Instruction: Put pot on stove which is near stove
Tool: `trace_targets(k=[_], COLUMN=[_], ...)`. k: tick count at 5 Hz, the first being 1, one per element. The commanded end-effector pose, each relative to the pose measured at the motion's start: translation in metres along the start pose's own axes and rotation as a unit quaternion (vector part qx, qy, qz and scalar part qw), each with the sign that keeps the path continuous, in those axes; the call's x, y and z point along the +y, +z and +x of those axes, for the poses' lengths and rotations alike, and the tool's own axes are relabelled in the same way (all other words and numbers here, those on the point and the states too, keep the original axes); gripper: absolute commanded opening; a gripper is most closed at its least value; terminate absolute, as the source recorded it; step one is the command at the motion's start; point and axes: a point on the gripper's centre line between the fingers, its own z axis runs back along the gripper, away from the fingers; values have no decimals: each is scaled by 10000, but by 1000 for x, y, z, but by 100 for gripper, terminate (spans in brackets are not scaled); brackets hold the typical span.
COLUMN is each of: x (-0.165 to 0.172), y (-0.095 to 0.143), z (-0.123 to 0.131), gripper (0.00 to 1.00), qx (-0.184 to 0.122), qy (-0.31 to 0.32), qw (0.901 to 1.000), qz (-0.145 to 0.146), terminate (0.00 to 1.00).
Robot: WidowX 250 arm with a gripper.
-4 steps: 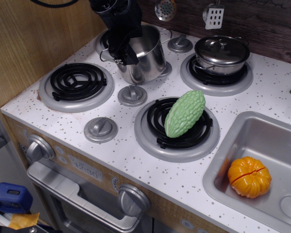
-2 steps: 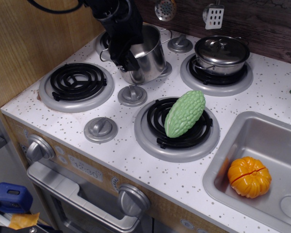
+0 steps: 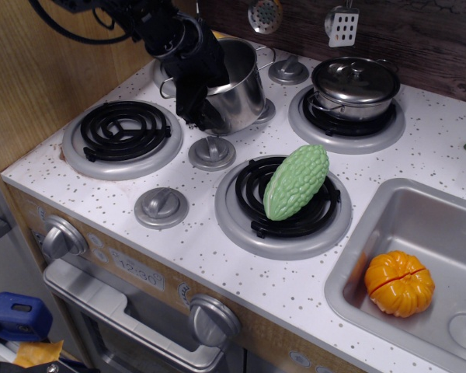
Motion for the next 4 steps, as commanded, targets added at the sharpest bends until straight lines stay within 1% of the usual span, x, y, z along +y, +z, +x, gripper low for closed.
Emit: trace_targets(k=[1,3,4], x=[6,4,5], y=[2,-1,0], z=[-7,-8,-7], gripper=[0,0,0], qx=[-122,-187,-138], qy=[137,165,154], qw=[9997,9996,9996], qz=[139,157,183], terminate=[0,0,0])
